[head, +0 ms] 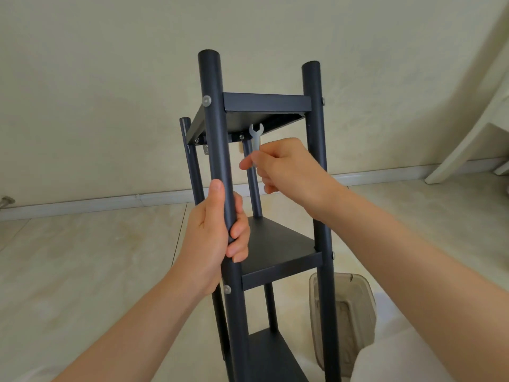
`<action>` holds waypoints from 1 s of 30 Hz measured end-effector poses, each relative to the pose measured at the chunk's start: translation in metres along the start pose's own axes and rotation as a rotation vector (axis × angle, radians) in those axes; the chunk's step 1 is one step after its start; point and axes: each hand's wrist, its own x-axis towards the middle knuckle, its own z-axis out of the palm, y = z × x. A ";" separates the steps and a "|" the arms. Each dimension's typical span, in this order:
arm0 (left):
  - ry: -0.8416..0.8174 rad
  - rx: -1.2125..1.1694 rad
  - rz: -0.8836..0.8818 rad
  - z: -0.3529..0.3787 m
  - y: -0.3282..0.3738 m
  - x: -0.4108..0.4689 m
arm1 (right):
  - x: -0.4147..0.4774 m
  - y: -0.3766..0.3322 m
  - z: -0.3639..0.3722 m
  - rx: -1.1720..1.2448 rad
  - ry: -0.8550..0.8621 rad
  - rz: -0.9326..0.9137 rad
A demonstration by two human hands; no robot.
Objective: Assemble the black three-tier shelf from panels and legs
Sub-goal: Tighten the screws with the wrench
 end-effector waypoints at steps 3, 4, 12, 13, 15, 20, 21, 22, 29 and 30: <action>0.013 0.005 -0.003 -0.004 -0.001 0.000 | 0.004 -0.003 0.001 0.029 -0.016 0.026; 0.013 0.009 -0.004 -0.005 -0.002 0.000 | 0.005 -0.004 0.000 0.039 -0.010 0.026; -0.008 0.007 -0.024 -0.003 -0.002 -0.004 | 0.010 -0.008 0.000 0.058 0.055 -0.038; -0.008 0.004 -0.028 -0.003 -0.001 -0.004 | 0.010 -0.008 0.001 0.060 0.059 -0.044; -0.009 -0.007 -0.031 -0.003 0.000 -0.005 | 0.011 -0.008 0.001 0.067 0.062 -0.056; -0.006 -0.008 -0.039 -0.004 0.001 -0.005 | 0.011 -0.010 0.001 0.044 0.024 -0.084; -0.008 -0.003 -0.038 -0.004 0.001 -0.005 | 0.011 -0.010 0.001 0.036 0.027 -0.081; -0.007 0.000 -0.039 -0.004 0.002 -0.005 | 0.011 -0.010 0.002 0.031 0.031 -0.077; -0.013 0.012 -0.048 -0.004 0.002 -0.006 | 0.014 -0.012 0.005 -0.011 0.065 -0.093; -0.011 0.015 -0.052 -0.004 0.002 -0.007 | 0.014 -0.012 0.005 -0.019 0.072 -0.100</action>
